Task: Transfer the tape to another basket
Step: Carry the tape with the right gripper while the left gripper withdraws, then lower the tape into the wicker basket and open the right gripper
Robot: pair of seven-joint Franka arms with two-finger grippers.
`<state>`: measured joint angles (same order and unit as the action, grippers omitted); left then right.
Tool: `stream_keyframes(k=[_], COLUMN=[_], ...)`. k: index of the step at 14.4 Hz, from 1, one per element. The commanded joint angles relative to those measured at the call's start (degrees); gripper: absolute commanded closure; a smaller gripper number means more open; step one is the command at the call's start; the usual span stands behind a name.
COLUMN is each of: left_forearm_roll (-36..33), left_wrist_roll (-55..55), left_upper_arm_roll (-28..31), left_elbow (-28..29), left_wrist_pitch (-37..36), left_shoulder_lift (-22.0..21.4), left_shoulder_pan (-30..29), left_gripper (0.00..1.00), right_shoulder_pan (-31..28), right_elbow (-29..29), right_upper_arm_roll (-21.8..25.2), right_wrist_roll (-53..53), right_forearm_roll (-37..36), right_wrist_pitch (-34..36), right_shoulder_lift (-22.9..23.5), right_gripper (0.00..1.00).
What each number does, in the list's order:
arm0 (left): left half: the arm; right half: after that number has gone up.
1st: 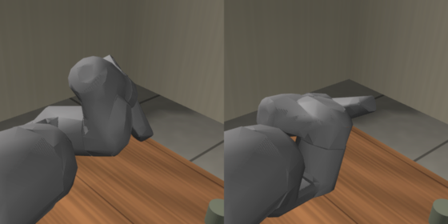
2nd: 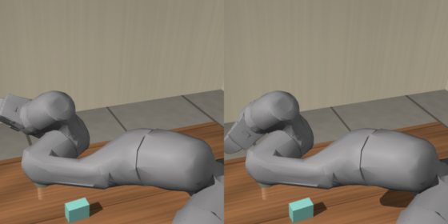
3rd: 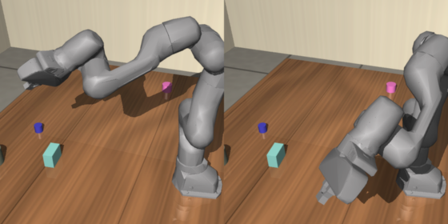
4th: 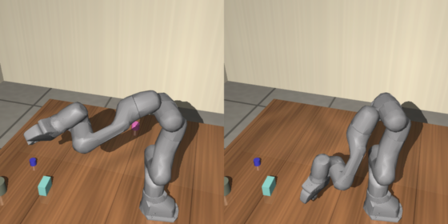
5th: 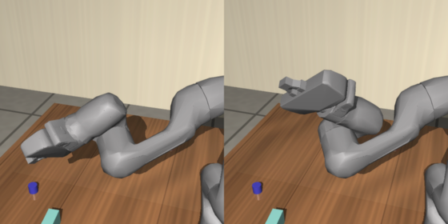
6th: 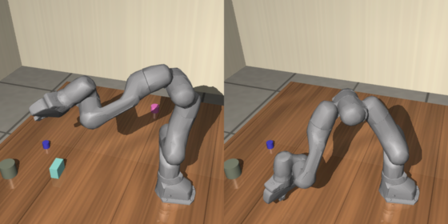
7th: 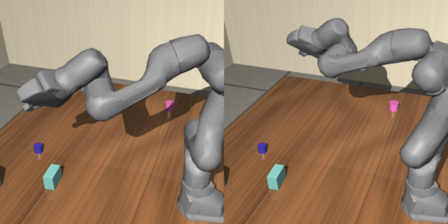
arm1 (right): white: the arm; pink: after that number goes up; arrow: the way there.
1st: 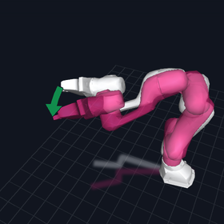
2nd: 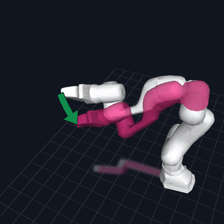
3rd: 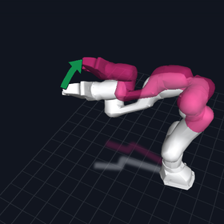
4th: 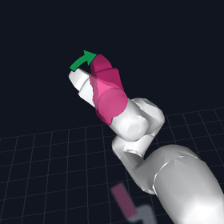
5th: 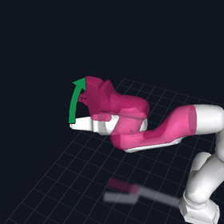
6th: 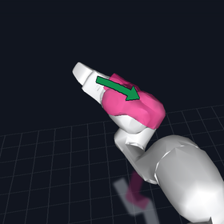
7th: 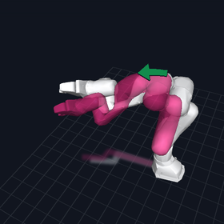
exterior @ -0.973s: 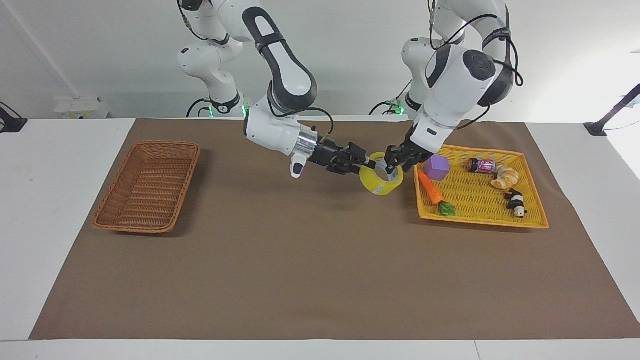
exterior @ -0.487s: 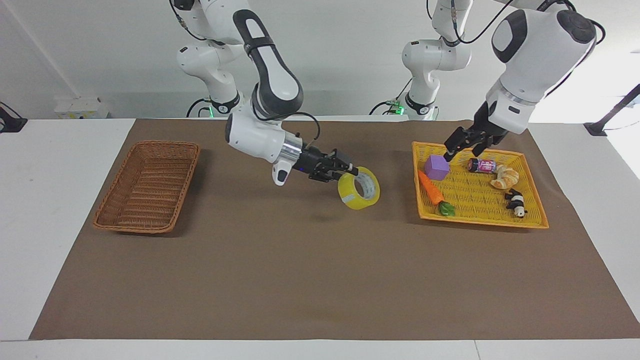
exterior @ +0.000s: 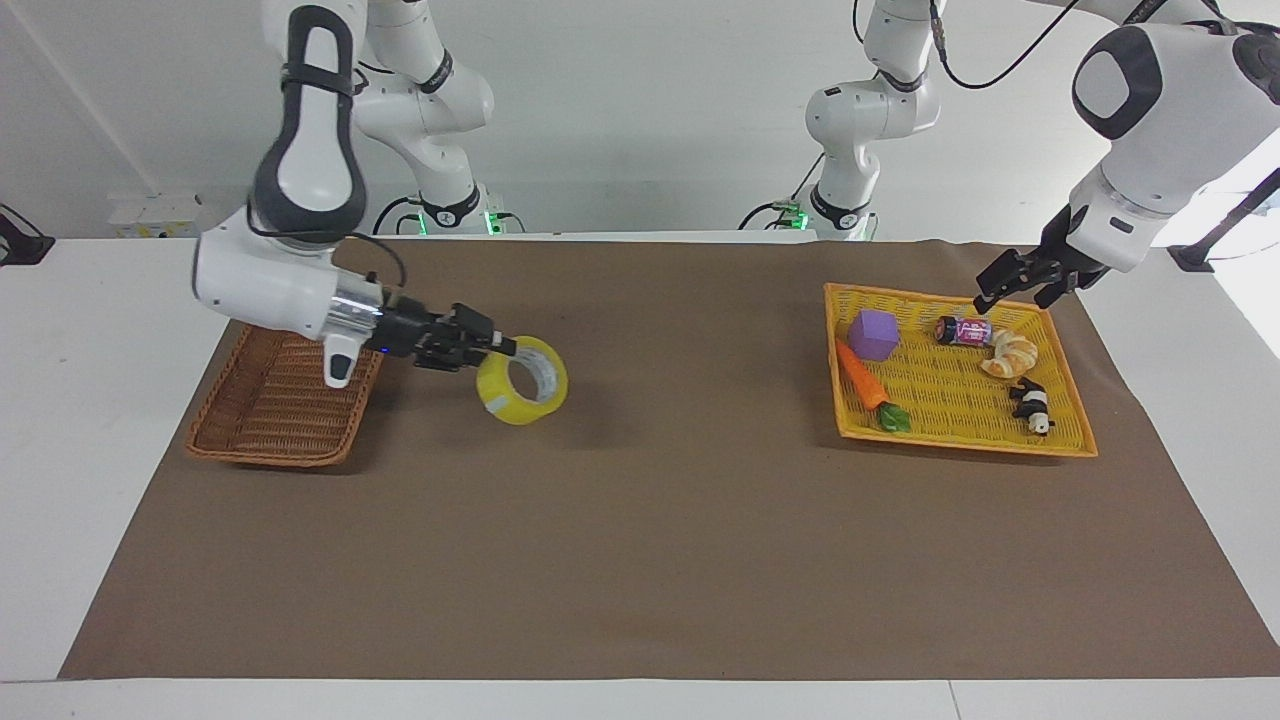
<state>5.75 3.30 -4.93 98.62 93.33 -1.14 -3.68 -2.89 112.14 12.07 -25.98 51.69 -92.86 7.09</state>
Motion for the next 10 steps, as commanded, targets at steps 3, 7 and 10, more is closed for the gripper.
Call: stream_keyframes(k=[3,7,10], left_forearm_roll=[-0.92,-6.88,-7.25], left_wrist_roll=[-0.83,-0.66,-0.66], left_upper_arm_roll=[-0.52,-1.22,-1.04], left_elbow=[0.96,0.34,1.13], left_wrist_pitch=[-0.34,-2.62,-1.93], left_shoulder_lift=[-0.97,-1.93,-2.2], left_shoulder_pan=[-1.5,0.16,-0.01], left_gripper=[0.0,0.0,0.0], right_shoulder_pan=[-19.75,-26.03,-26.29], right_elbow=[-2.61,-5.71,-3.77], right_upper_arm_roll=[-1.08,-1.08,-1.08], right_wrist_roll=[-12.83,-22.51,-27.16], right_forearm_roll=[-10.71,-12.93,-13.81], right_wrist_pitch=[9.96,13.85,12.09], right_shoulder_lift=[0.81,7.59,9.34], right_gripper=[1.0,1.0,1.0])
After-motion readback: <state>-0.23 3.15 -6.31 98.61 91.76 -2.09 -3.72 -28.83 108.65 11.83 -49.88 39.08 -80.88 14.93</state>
